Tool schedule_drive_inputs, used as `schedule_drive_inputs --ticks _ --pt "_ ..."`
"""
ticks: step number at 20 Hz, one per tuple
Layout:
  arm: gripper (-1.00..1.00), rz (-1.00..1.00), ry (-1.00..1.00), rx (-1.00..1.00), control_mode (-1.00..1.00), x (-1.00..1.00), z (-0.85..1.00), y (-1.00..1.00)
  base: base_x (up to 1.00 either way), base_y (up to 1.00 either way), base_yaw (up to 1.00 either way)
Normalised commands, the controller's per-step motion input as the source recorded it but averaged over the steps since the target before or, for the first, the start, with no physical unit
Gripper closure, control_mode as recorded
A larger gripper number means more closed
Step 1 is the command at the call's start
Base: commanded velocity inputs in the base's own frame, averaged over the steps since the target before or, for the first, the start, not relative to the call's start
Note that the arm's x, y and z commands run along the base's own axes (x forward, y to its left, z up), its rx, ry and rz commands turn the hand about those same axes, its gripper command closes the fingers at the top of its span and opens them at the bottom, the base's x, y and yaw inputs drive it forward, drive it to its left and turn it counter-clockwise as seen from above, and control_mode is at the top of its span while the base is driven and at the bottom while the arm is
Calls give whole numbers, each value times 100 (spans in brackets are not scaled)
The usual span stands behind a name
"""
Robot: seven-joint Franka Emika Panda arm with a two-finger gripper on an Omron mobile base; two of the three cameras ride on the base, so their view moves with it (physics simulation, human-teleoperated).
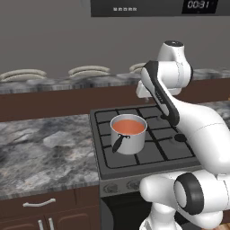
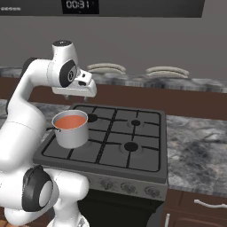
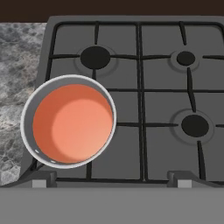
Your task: Wait until the marinara sauce is simmered to a deep red color and then turn off the stove.
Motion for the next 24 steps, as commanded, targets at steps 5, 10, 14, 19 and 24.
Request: schedule_drive_inputs --ticks 5,10,14,19,24 --pt "-100 0 0 0 -100 0 0 0 0 0 0" --pt "-100 0 0 0 -100 0 0 0 0 0 0" --pt "-100 0 0 0 -100 0 0 0 0 0 0" --pt "-100 0 0 0 -100 0 0 0 0 0 0" --pt "-100 0 0 0 -100 0 0 0 0 0 0"
